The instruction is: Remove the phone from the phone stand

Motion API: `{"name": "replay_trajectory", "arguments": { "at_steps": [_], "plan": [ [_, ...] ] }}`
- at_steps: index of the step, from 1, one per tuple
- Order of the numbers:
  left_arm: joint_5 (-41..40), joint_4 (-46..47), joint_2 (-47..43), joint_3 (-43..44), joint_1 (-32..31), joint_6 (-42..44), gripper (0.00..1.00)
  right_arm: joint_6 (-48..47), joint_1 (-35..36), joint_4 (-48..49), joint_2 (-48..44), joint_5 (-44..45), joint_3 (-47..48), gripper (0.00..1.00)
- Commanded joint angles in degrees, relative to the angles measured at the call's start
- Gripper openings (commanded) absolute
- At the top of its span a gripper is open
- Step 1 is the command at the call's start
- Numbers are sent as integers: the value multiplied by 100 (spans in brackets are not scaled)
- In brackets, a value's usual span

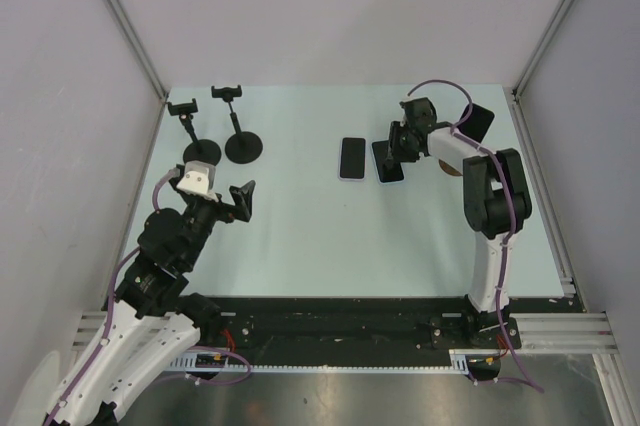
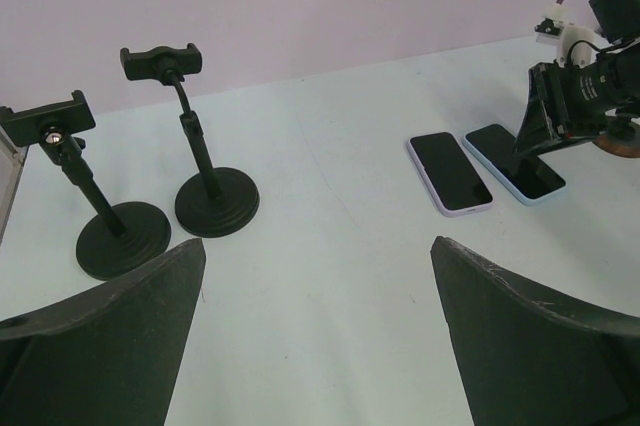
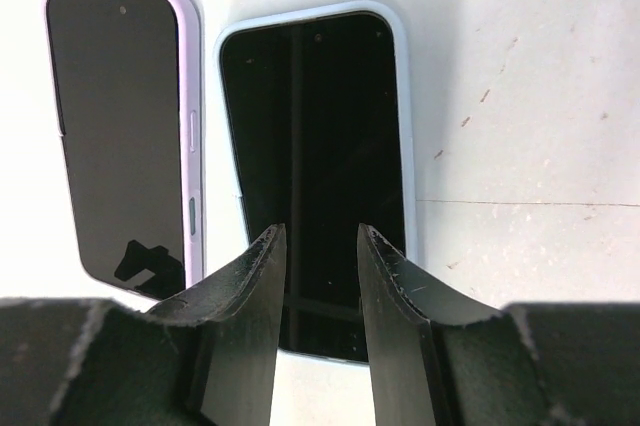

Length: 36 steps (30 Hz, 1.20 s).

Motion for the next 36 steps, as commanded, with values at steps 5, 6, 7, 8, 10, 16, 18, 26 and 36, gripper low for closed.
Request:
{"name": "replay_trajectory", "arguments": {
  "at_steps": [5,6,7,8,10,16,18,26,36],
  "plan": [
    [136,115,-33,-25,62,21,100,-192,-127,7,-486,399,11,39],
    [145,115,-33,-25,53,30,100,-209,-128,7,-459,365,11,39],
    [154,124,-42,-16,53,30,100,-201,-136,-11,-424,355,11,39],
    [145,132,-33,-25,62,30,100,-201,-128,-2,-354,373,2,39],
    [154,115,-33,-25,53,30,100,-209,-136,-2,-284,399,2,39],
    [154,124,-25,-25,53,30,100,-227,-136,24,-2,452,2,39],
    [154,115,-16,-25,53,39,100,-245,-128,-11,68,374,-7,39],
    [163,115,-7,-25,53,39,100,-280,-49,42,244,5,-50,37],
    [172,124,-16,-25,53,39,100,-174,346,173,350,-242,-42,32]
  ]
}}
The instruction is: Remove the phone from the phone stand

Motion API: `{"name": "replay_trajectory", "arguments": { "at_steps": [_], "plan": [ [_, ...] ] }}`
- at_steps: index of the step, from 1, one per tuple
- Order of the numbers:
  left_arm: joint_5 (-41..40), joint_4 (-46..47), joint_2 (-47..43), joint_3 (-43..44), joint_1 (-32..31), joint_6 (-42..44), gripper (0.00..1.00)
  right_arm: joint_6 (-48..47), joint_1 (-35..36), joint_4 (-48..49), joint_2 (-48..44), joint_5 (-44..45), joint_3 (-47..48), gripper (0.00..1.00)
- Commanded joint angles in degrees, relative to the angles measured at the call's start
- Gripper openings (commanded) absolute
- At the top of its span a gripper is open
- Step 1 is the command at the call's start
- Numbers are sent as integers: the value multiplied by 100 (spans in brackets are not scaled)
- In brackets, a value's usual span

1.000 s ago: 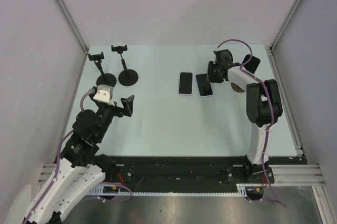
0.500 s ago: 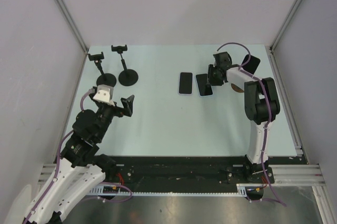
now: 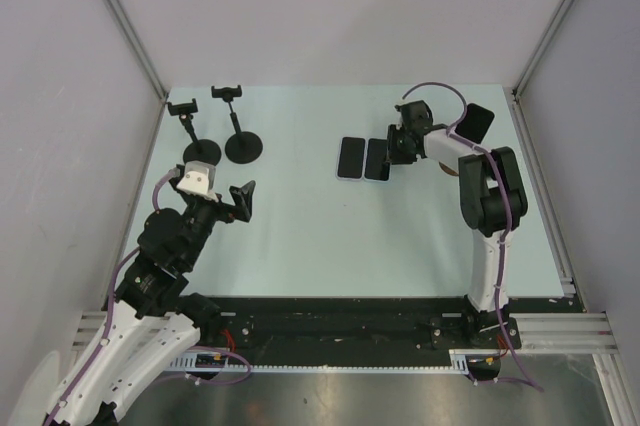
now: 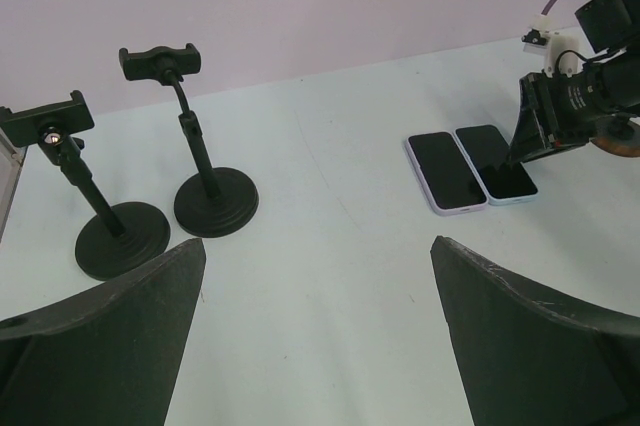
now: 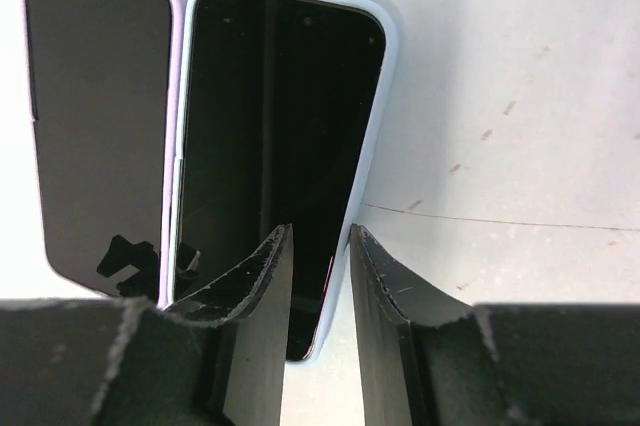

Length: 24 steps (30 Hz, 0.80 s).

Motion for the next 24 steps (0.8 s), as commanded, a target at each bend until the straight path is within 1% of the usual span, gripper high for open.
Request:
{"name": "replay_trajectory", "arguments": {
  "at_steps": [1,6,11,13,18,20,22,23,24],
  "plan": [
    [158,115,-20,-22,59,39,100,49,303,147,216,-245,-40,32],
    [158,115,-38,-22,59,47,100,-92,435,191,260,-297,-4,32],
    [185,124,-47,-22,59,47,100,-452,514,288,190,-429,-4,32],
    [185,115,-46,-22,59,47,100,-479,497,306,137,-412,4,34],
    [185,115,-55,-31,59,47,100,-514,427,192,-240,-236,22,48],
    [193,124,-55,-23,59,47,100,-558,427,86,-600,-52,22,55],
    [202,115,-64,-22,59,39,100,-619,427,-54,-881,202,22,60],
    [202,115,-64,-22,59,39,100,-637,418,-116,-1170,317,22,67],
    [202,124,-73,-22,59,30,100,-654,409,-168,-1312,449,13,70]
  ]
}}
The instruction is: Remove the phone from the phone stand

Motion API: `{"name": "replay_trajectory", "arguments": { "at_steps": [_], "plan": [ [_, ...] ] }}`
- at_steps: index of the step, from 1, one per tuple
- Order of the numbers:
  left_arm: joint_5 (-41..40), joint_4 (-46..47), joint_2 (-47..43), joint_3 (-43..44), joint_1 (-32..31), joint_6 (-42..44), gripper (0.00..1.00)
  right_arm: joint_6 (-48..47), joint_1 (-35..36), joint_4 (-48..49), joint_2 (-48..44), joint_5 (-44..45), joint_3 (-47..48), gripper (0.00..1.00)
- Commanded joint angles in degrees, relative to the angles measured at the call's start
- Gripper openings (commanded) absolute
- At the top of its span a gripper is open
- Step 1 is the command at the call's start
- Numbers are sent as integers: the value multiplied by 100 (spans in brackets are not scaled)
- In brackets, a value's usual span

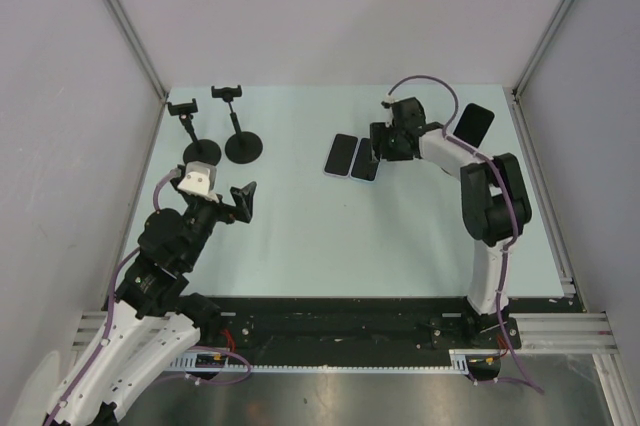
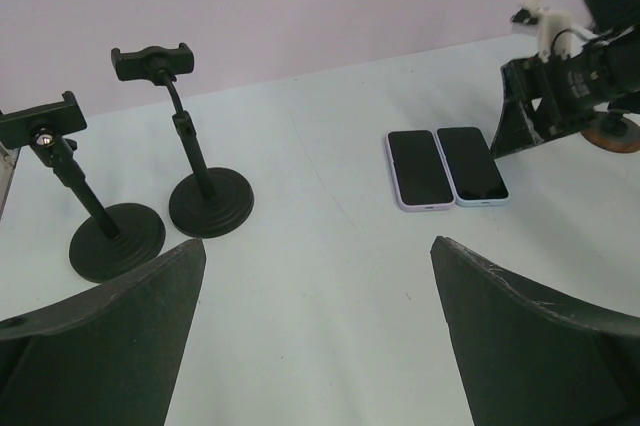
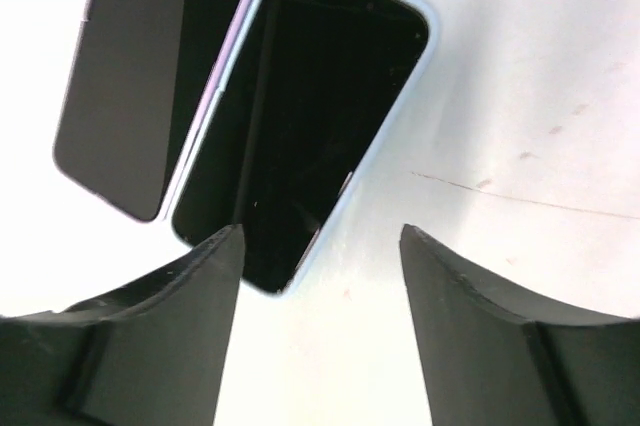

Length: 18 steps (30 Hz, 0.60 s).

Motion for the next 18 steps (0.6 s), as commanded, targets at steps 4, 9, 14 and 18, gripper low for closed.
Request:
{"name": "replay_trajectory", "arguments": {
  "at_steps": [4,9,14,18],
  "plan": [
    [132,115,-95,-1,51,30,100,-152,-57,-465,-1735,1520,0,88],
    [168,124,-174,-1,51,12,100,24,-215,-676,-2517,2972,-184,100],
    [203,115,-227,-9,51,12,100,349,-426,-782,-2738,4765,-325,100],
    [203,124,-262,-18,51,12,100,673,-601,-738,-2651,5417,-343,100]
  ]
}}
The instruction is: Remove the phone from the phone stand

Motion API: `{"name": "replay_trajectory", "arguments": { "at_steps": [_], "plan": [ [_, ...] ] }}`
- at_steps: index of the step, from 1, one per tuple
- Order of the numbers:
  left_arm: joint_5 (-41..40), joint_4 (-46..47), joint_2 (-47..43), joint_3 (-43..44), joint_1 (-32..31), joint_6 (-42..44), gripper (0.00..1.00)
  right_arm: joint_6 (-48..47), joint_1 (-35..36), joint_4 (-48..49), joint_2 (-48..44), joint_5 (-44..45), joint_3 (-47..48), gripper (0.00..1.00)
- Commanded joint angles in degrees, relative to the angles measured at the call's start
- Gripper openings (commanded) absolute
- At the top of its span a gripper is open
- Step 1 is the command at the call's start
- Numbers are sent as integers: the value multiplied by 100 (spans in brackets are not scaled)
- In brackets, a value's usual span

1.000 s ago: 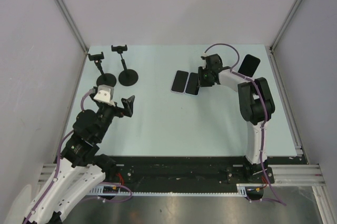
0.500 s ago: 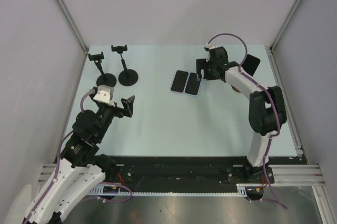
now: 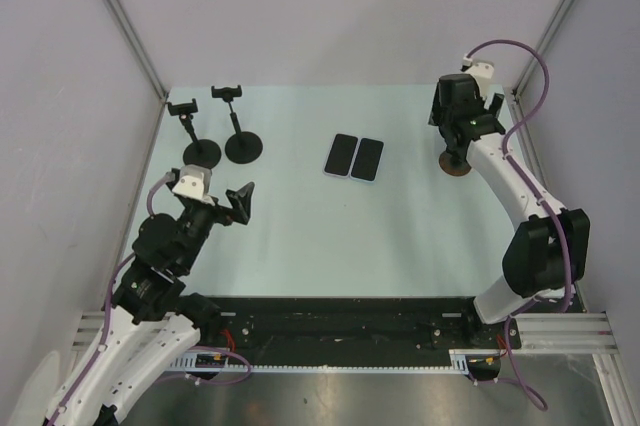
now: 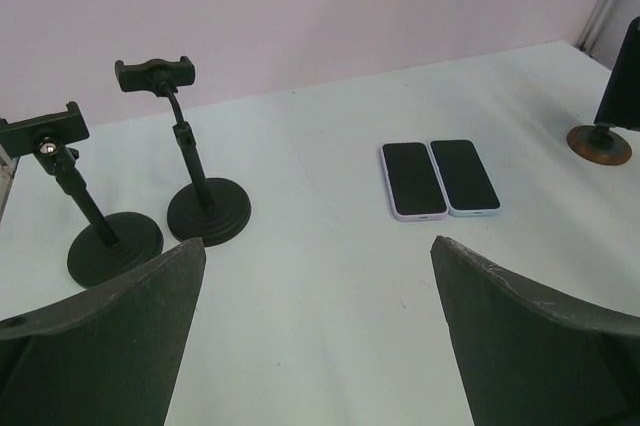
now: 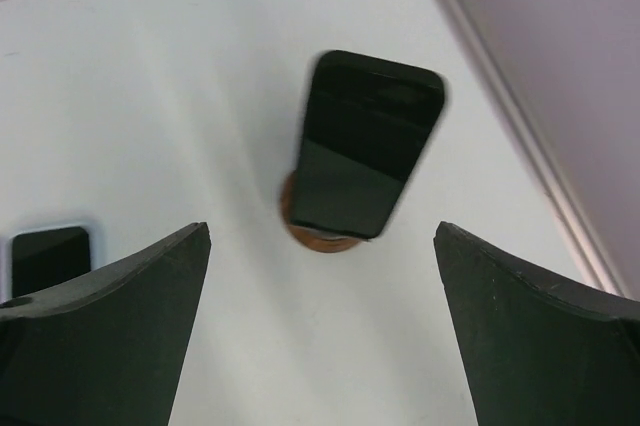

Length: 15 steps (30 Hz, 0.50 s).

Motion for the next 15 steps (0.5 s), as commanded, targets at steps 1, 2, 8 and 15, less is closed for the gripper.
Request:
{"name": "replay_trajectory", "arguments": {
  "at_steps": [1,2,8,15],
  "plan": [
    [155,115,-70,-9,46,36,100,451,-204,-33,81,1459,-76,100],
    [172,115,-70,-9,55,28,100,478,-265,29,160,1504,-85,100],
    [181,132,-35,-9,46,28,100,575,-450,609,555,1434,-85,100],
    [181,115,-8,-18,46,28,100,662,-556,1014,890,1416,-85,100]
  ]
}}
